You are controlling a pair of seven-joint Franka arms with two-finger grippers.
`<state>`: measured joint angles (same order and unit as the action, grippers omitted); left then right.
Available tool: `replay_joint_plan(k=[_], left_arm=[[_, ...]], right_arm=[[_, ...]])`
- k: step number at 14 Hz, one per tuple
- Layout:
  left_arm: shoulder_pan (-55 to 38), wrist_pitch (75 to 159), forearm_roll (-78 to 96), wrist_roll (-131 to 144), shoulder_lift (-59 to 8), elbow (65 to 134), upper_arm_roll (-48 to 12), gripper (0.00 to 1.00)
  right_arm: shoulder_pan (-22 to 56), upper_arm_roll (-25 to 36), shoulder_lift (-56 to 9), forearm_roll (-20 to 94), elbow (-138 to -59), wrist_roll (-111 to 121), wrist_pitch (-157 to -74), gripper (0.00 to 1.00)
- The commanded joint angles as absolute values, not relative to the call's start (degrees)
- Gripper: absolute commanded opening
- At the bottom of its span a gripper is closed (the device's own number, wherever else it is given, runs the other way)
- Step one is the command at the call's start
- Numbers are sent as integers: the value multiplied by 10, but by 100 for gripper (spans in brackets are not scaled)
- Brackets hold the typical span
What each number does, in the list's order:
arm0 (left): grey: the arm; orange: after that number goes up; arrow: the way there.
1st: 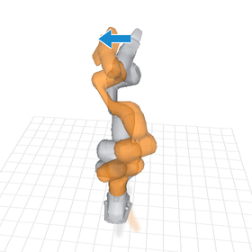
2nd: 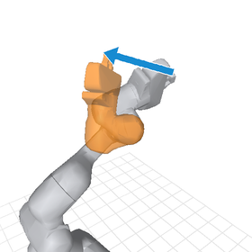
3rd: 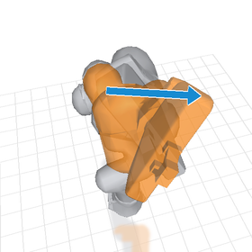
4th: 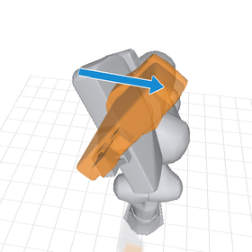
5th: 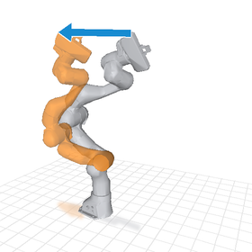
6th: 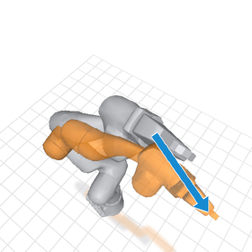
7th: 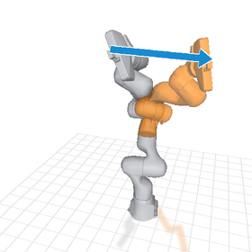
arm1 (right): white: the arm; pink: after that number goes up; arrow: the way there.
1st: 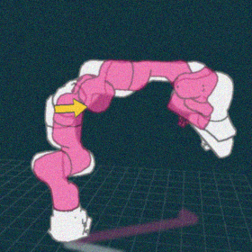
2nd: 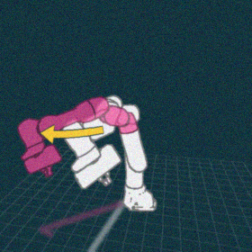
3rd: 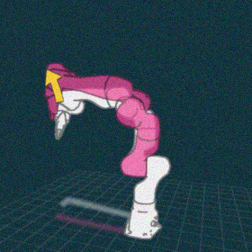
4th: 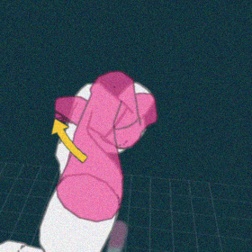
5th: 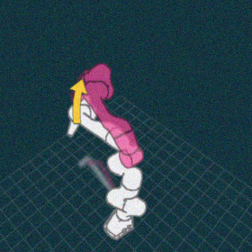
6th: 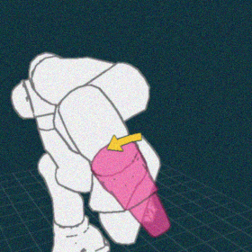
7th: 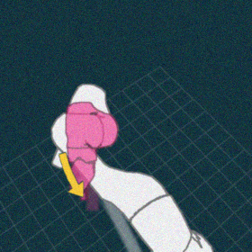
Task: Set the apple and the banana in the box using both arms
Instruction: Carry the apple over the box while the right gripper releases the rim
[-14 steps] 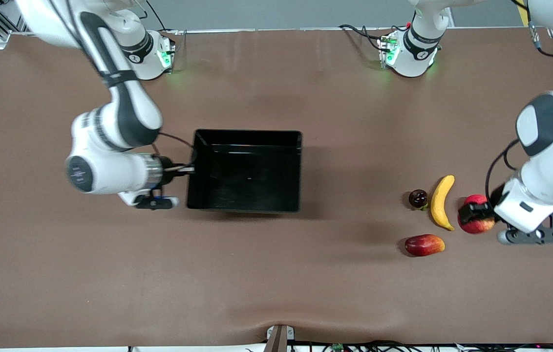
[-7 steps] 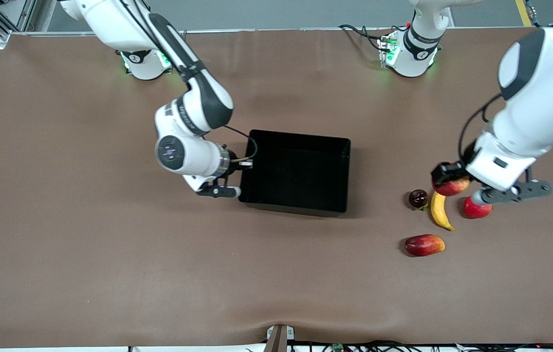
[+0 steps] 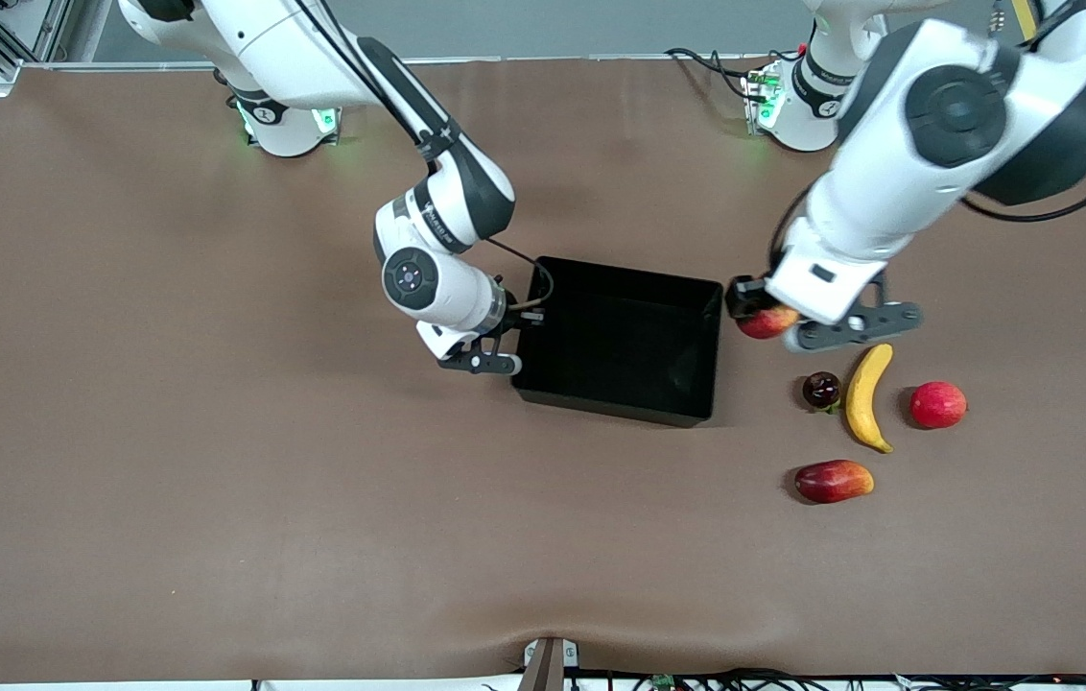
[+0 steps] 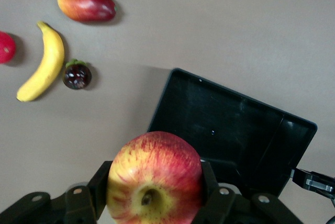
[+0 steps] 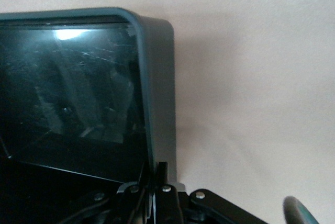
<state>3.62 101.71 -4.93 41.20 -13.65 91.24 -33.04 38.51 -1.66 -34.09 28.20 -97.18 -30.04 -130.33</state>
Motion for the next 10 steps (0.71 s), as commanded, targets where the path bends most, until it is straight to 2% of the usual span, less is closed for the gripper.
replay_joint_plan(k=[1, 3, 8, 10], left_arm=[[45, 1072, -44, 443, -124, 981, -345, 0], [45, 1108, -48, 446, -124, 1023, -347, 0], [45, 1215, -52, 446, -129, 1124, -348, 0], [43, 1293, -52, 447, -137, 1170, -347, 0]], right_arm=[[391, -11, -345, 288, -955, -297, -1299, 100], [375, -8, -332, 282, -930, -299, -1260, 100], [324, 37, -326, 271, -787, -298, -1021, 100], [316, 61, -304, 242, -766, -299, -974, 100]])
